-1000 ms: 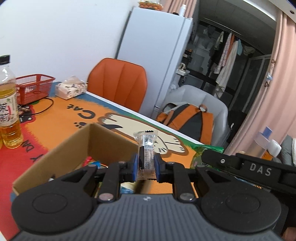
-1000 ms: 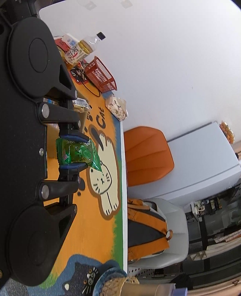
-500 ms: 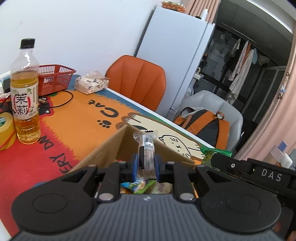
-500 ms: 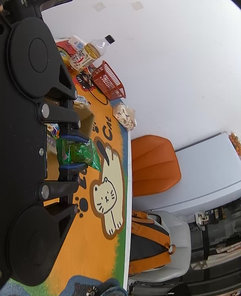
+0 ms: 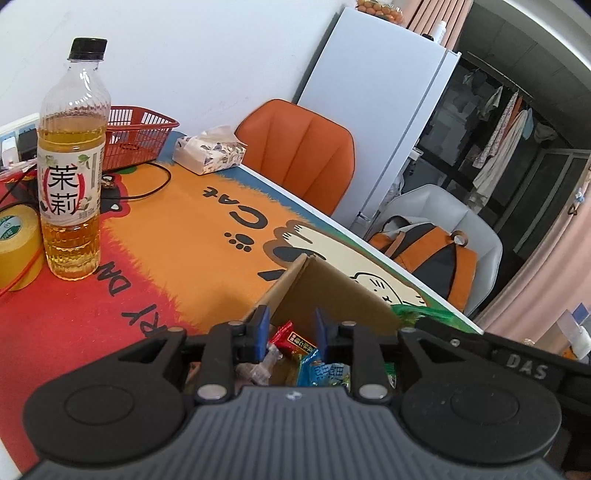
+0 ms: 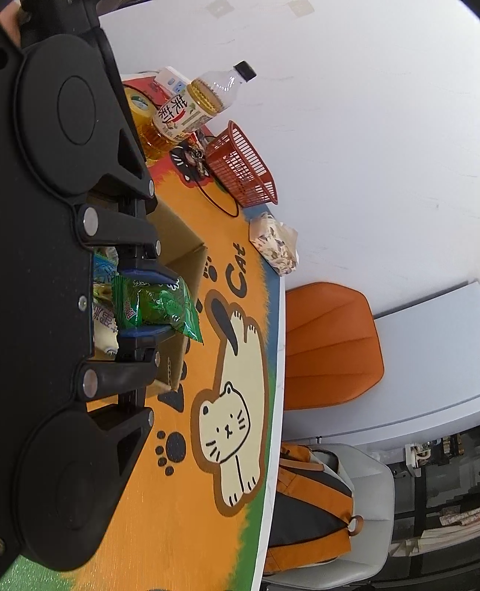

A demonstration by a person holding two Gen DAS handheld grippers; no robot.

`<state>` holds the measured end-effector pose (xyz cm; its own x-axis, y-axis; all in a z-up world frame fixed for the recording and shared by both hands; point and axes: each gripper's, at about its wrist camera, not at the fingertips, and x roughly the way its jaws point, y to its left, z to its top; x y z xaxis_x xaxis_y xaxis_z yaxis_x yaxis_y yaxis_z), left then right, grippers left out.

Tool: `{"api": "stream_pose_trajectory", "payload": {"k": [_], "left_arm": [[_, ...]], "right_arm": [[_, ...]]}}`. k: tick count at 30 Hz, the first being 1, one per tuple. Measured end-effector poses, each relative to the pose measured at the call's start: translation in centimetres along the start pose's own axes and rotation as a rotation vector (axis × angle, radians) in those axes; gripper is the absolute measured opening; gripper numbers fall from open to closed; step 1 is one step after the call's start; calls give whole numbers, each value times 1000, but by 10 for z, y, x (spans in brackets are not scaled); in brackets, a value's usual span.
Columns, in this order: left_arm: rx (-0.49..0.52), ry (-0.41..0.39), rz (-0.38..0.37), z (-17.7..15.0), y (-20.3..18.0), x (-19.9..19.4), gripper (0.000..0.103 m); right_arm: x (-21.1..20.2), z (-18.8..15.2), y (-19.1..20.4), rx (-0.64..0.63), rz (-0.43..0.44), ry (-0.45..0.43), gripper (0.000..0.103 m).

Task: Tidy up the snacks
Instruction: 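Open the left gripper into the box while the right gripper releases the green pack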

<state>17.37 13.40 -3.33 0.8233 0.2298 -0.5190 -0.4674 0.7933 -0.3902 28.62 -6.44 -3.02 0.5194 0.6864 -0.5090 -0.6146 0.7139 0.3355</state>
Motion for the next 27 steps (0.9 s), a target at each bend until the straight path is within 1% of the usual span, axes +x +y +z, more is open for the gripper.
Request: {"api": "stream_pose_trajectory", "payload": {"k": [10,12,14,16,20,22,24,27], "left_arm": [[-3,-11,2,3,6,-16,27],[-4,-18,10,4,8,-20,30],[-8,-22,16,5,11,-23,31],[-10,-24,24,5,14,-26,31],[-13,-23,32,3,17,-31,33],[-9,-23,31,1,16,-33,36],[-5,-26,26,-1,14,-36,44],[5,-28,21,-5,11,-41,48]], "right_arm": [[12,5,18,0,42,2,26],[12,7,20,13,67,2,29],[12,7,22,22,92,8,30],[11,6,23,29,99,13,37],[5,3,21,34,90,11,37],[0,1,20,32,83,9,37],[-5,-1,19,30,77,5,37],[-16,-3,16,30,66,-4,38]]}}
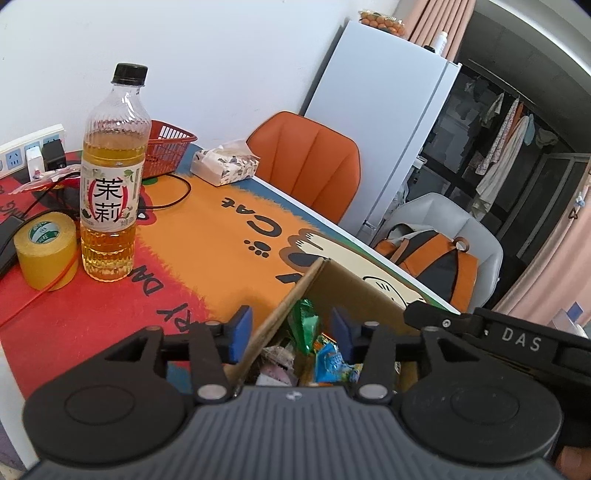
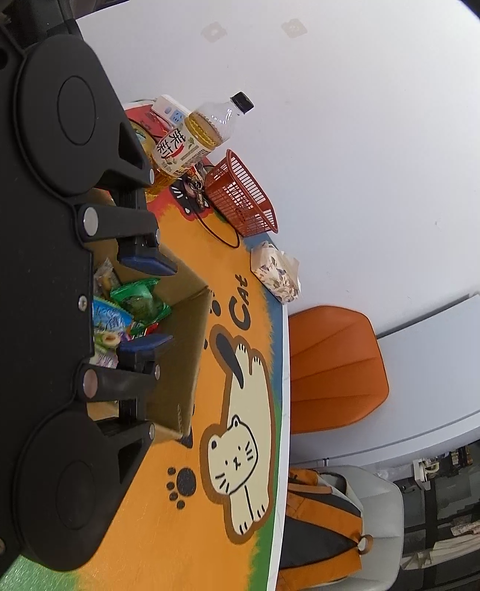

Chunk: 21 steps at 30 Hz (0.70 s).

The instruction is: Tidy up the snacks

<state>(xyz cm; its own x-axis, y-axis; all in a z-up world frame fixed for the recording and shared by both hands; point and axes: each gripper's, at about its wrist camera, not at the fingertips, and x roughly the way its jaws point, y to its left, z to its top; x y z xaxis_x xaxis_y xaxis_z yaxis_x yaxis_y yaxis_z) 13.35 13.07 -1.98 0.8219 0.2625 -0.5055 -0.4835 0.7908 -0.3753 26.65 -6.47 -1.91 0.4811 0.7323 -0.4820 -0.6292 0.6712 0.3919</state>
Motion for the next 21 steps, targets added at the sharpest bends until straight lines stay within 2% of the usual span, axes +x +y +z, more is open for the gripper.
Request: {"api": "stream_pose_trajectory", "payload": {"k": [3,6,11,17,21], "left_arm": [[8,4,-6,-3,-3,-5,58],[20,4,-13,-6,-8,-10,65],[46,9,-37,-13,-15,-20,74],[72,23,-63,-22,-21,-31,82],[93,26,-80,-26,-26,-41,86]], "right_arm": [[-12,-3,-4,2,-21,-12,43],[-22,-5,-8,4,-42,-17,44],[-41,-13,-13,7,-74,-36,53],[-70,-24,-20,16,-118,-69,68],[-91,-33,-26,29,-155,-99,87]]}}
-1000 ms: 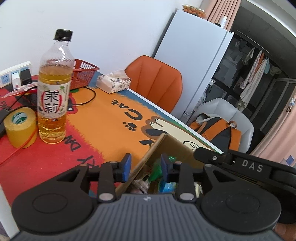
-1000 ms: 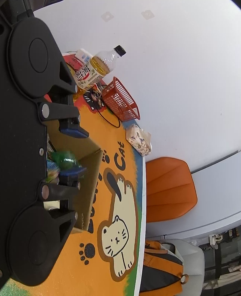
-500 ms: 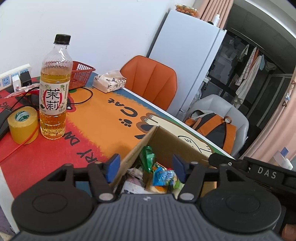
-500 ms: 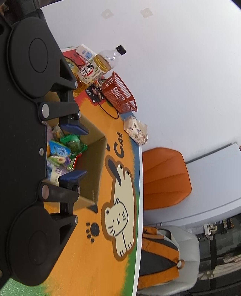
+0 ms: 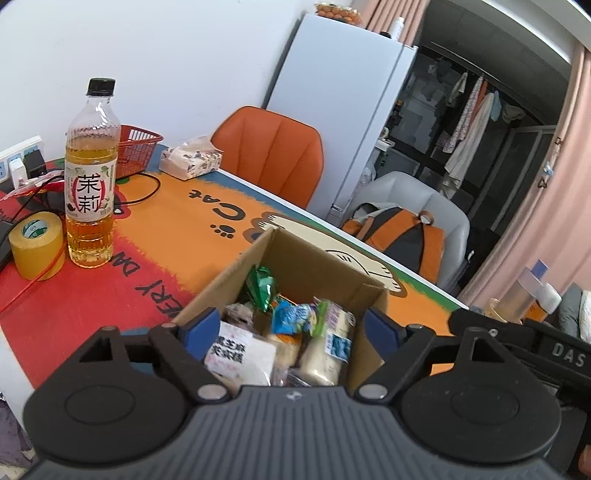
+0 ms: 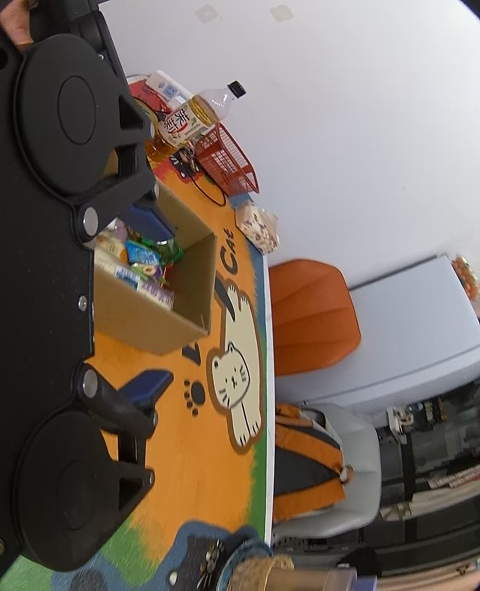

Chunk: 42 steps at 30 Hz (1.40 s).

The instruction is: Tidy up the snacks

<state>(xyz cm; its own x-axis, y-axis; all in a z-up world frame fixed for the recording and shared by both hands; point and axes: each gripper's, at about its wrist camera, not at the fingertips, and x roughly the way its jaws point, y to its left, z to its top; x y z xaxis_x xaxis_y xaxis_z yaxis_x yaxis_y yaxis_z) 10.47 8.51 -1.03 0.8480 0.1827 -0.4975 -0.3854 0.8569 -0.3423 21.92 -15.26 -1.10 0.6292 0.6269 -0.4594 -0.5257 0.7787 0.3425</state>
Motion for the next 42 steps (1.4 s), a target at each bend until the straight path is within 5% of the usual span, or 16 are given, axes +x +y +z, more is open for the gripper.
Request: {"api": "stream_pose_trajectory", "payload": {"k": [6,42], "left_arm": [[64,5,-21,-7,-14,-13,91],[266,64,-57,-39,-53,-90,102]], "right_arm": [[-26,-7,-16,22,-70,-35,103],[-141,-30,-31,-54,-177,-92,103]]}}
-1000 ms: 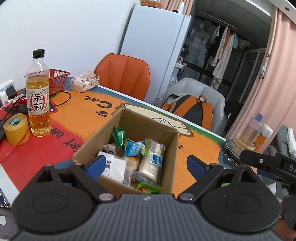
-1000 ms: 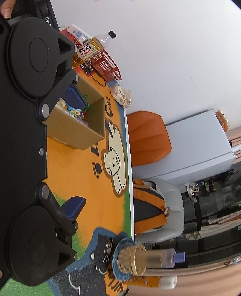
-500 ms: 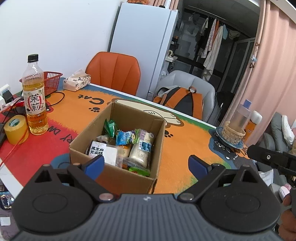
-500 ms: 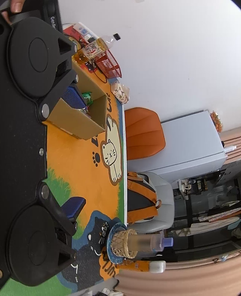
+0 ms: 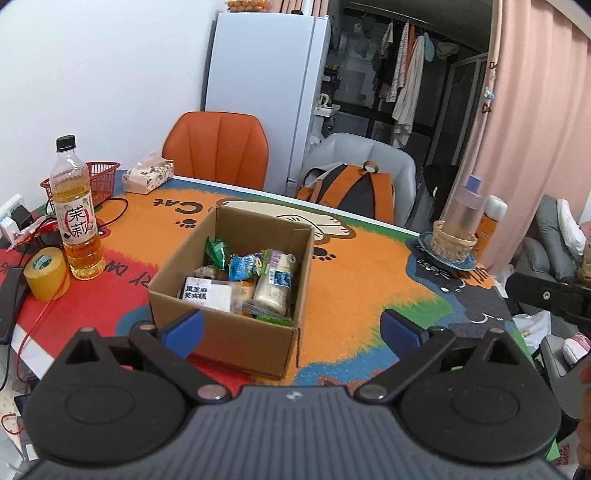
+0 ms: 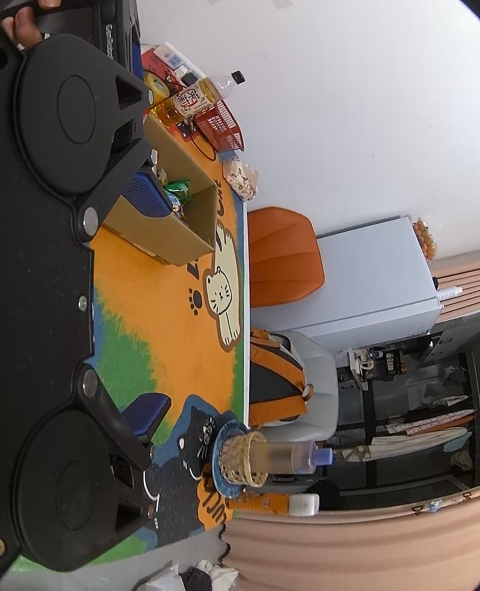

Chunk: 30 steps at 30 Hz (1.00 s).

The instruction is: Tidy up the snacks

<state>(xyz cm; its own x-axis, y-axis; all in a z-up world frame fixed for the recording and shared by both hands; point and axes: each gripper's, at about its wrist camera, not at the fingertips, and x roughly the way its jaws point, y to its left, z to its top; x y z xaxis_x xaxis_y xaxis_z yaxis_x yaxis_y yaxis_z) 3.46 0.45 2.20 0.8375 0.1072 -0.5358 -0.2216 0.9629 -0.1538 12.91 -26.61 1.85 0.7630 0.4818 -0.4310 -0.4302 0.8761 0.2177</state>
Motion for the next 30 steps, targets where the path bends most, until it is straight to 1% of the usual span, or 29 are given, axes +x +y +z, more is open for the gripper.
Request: {"api": "stream_pose_trajectory", "payload": {"k": [4,8,11,21,30], "left_arm": [[-2,-8,-12,-4,1,-11,102],[-9,-5,0,-5,2,-13,102],[0,-12,8,-6,1,-17,102],[8,-27,27,-5,1,-27,102],[7,-26,28,-6,3,-29,102]], "right_arm": [[-9,-3,4,-29,5,3,103],[-12,-6,8,-36,5,20,103],[-18,-9,11,-50,3,16,103],[-26,-7,11,-49,13,15,103],[-27,-7,11,-53,12,15,103]]}}
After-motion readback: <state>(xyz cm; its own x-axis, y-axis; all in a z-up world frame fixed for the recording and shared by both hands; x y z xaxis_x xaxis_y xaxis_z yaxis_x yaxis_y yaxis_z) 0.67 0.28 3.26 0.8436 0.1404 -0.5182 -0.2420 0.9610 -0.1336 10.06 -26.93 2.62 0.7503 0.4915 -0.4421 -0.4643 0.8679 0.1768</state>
